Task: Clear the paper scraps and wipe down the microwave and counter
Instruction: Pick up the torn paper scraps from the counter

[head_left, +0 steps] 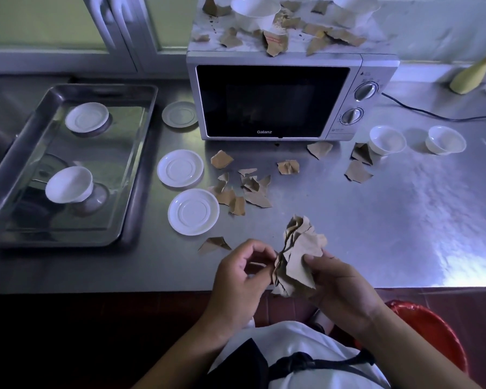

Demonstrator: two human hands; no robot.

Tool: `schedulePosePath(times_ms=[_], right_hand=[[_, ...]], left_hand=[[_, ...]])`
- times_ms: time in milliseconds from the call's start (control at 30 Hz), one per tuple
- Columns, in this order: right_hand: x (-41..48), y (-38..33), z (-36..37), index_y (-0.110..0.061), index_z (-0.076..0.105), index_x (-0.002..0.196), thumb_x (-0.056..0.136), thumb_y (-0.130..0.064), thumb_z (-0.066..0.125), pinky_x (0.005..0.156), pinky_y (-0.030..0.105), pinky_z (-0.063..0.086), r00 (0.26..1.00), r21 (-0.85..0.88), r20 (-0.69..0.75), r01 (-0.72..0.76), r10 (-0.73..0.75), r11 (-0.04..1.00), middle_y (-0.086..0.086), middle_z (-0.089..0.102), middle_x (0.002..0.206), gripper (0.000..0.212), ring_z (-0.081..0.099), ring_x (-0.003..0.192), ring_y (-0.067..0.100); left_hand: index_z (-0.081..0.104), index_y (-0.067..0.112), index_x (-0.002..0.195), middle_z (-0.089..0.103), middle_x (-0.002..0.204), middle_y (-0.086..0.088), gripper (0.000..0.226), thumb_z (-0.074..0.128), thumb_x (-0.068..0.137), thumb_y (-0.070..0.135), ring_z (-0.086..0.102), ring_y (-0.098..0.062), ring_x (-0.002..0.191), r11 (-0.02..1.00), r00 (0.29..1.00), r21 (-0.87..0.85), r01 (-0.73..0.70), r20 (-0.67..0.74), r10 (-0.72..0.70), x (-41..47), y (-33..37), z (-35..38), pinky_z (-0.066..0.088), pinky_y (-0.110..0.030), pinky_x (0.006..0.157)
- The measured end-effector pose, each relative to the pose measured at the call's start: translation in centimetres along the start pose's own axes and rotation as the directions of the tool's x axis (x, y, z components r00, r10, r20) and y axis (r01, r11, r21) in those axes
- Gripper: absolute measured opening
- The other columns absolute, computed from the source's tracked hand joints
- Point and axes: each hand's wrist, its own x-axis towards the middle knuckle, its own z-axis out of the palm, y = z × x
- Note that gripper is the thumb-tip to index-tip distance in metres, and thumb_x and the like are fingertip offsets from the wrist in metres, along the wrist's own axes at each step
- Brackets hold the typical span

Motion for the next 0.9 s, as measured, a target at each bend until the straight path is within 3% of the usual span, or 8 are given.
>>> schedulePosePath(times_ms=[133, 267, 367, 467, 600, 700, 800, 900], right_hand=[[-0.4, 0.5, -0.5, -0.001, 0.07, 0.117, 0.083, -0.004, 0.06, 0.074, 0.046, 0.06, 0.996, -0.047, -0.086, 0.01, -0.014, 0.999, 0.025, 0.07, 0.11, 0.036, 0.072, 0.093, 0.037], [-0.6, 0.6, -0.8, 0.001, 0.065, 0.124, 0.083, -0.003, 0.059, 0.076, 0.048, 0.06, 0.992, -0.069, -0.12, 0.041, -0.049, 0.997, 0.03, 0.067, 0.117, 0.041, 0.07, 0.098, 0.042], [-0.7, 0.6, -1.3, 0.002, 0.059, 0.13, 0.09, -0.002, 0.053, 0.086, 0.052, 0.057, 0.993, -0.044, -0.097, 0.063, -0.067, 0.997, 0.033, 0.063, 0.122, 0.041, 0.064, 0.109, 0.05], [-1.0, 0.7, -1.9, 0.002, 0.058, 0.131, 0.092, -0.001, 0.052, 0.093, 0.054, 0.052, 0.992, -0.017, -0.074, 0.098, -0.099, 0.995, 0.036, 0.059, 0.124, 0.04, 0.059, 0.115, 0.053], [-1.2, 0.6, -2.4, 0.003, 0.057, 0.131, 0.091, 0.0, 0.053, 0.092, 0.06, 0.052, 0.984, -0.071, -0.132, 0.111, -0.12, 0.991, 0.038, 0.059, 0.125, 0.04, 0.06, 0.111, 0.057], [-1.4, 0.6, -2.7, 0.007, 0.054, 0.13, 0.092, 0.001, 0.055, 0.092, 0.065, 0.05, 0.979, -0.076, -0.165, 0.112, -0.124, 0.991, 0.035, 0.061, 0.12, 0.039, 0.063, 0.103, 0.053], [-1.8, 0.6, -3.1, 0.007, 0.059, 0.125, 0.091, 0.001, 0.058, 0.087, 0.058, 0.054, 0.975, -0.08, -0.179, 0.119, -0.132, 0.99, 0.035, 0.061, 0.122, 0.034, 0.064, 0.102, 0.052], [-2.1, 0.6, -3.7, 0.005, 0.068, 0.114, 0.087, -0.001, 0.062, 0.085, 0.058, 0.055, 0.96, -0.131, -0.231, 0.129, -0.157, 0.983, 0.035, 0.063, 0.123, 0.028, 0.064, 0.107, 0.053]], left_hand=[[0.07, 0.024, 0.082, 0.071, 0.082, 0.003, 0.018, 0.067, 0.078, 0.007, 0.066, -0.008, 0.076, 0.999, 0.994, -0.032, -0.001, 0.108, 0.004, -0.2, -0.2, -0.5, 0.052, -0.02, 0.07], [0.074, 0.022, 0.096, 0.075, 0.092, -0.003, 0.015, 0.072, 0.083, 0.014, 0.069, -0.013, 0.084, 0.991, 0.984, -0.127, 0.046, 0.178, -0.023, 0.3, -0.6, -1.4, 0.055, -0.023, 0.076], [0.073, 0.027, 0.095, 0.075, 0.093, 0.003, 0.021, 0.07, 0.088, 0.007, 0.069, -0.008, 0.082, 0.995, 0.998, 0.073, 0.065, 0.005, -0.066, 2.3, -2.3, -3.7, 0.052, -0.015, 0.074], [0.068, 0.031, 0.099, 0.071, 0.097, 0.011, 0.029, 0.065, 0.09, 0.003, 0.064, -0.002, 0.079, 0.859, 0.981, 0.485, 0.163, -0.169, -0.091, 4.7, -5.1, -7.2, 0.049, -0.02, 0.078], [0.065, 0.026, 0.122, 0.064, 0.123, 0.008, 0.037, 0.06, 0.09, 0.008, 0.064, -0.016, 0.098, 0.613, 0.985, 0.773, 0.162, -0.087, -0.151, 8.4, -7.9, -9.9, 0.049, -0.031, 0.089], [0.06, 0.027, 0.131, 0.058, 0.134, 0.007, 0.045, 0.055, 0.089, 0.011, 0.057, -0.017, 0.119, 0.427, 0.974, 0.9, 0.09, 0.011, -0.228, 10.4, -9.2, -10.1, 0.047, -0.033, 0.095], [0.066, 0.022, 0.119, 0.058, 0.124, 0.0, 0.033, 0.055, 0.09, 0.011, 0.059, -0.021, 0.109, 0.351, 0.973, 0.936, 0.017, 0.065, -0.22, 11.2, -10.4, -10.2, 0.048, -0.033, 0.087], [0.071, 0.019, 0.1, 0.058, 0.111, -0.001, 0.016, 0.058, 0.091, 0.016, 0.06, -0.023, 0.097, 0.329, 0.982, 0.943, 0.044, 0.021, -0.19, 11.5, -10.1, -10.0, 0.048, -0.033, 0.078]])
